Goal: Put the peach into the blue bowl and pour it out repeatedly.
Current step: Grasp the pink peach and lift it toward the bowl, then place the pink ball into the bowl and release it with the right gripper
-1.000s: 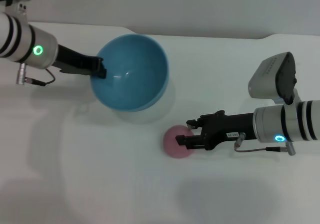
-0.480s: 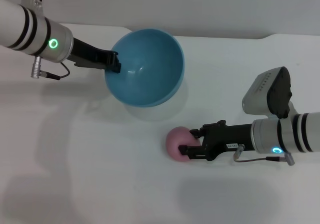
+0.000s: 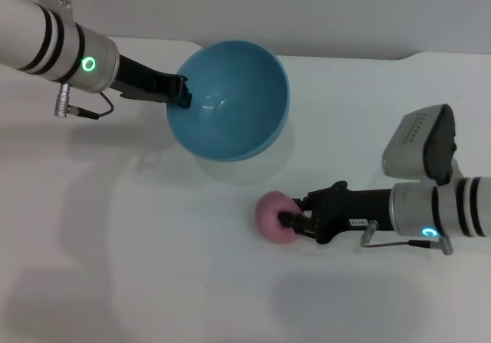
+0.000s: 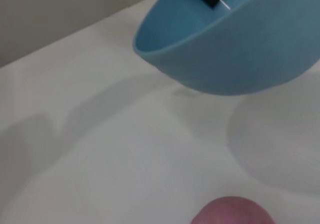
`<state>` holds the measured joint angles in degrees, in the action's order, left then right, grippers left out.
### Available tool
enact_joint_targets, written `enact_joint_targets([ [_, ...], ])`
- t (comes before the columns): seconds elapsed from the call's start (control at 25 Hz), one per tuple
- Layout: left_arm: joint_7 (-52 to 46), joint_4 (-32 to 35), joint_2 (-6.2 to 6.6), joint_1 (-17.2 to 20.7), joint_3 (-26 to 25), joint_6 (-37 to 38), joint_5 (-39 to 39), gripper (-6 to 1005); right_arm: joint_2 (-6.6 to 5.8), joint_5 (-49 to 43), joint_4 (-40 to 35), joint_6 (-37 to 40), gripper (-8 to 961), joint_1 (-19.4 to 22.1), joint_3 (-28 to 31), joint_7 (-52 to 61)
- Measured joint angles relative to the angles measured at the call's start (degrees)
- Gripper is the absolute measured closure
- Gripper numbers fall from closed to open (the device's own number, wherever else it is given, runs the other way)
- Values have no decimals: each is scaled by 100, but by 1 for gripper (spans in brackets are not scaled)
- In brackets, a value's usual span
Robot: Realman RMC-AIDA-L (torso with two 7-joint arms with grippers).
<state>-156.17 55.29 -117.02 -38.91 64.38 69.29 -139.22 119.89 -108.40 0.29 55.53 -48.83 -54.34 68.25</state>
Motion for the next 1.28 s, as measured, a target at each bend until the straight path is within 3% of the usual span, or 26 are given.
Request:
enact_joint_targets([
  [0.2, 0, -39, -19, -12, 4, 1, -5, 1001, -61, 149, -352, 437, 704, 367, 177, 72],
  [0.32, -6, -80, -31, -13, 5, -41, -8, 1000, -111, 198, -928, 680, 816, 811, 226, 405],
  [0.56, -4, -132, -47, 0, 77, -88, -9, 1000, -138, 492, -2380, 1444, 849, 1944, 252, 926],
  [0.64, -44, -305, -46, -91, 306, -35, -10, 1000, -155, 557, -2989, 1715, 860, 2332, 451, 1101],
  [0.76, -69, -468, -56, -204, 552, -6, -17, 1001, -158, 554, -3342, 1982, 882, 2473, 677, 1208],
  [0.92, -214, -666, -81, -391, 1022, 28, -16, 1001, -160, 554, -3897, 2943, 905, 2544, 1069, 1258],
  [0.96, -474, -783, -99, -590, 1642, 23, -2, 1001, -159, 555, -4029, 3193, 906, 2519, 1102, 1260],
  [1.08, -704, -821, -137, -763, 2216, 23, 37, 1001, -152, 556, -4355, 3788, 908, 2379, 1073, 1335],
  [1.28, -862, -822, -167, -970, 2809, 41, 342, 1000, -150, 471, -4468, 3999, 866, 2110, 577, 1675],
])
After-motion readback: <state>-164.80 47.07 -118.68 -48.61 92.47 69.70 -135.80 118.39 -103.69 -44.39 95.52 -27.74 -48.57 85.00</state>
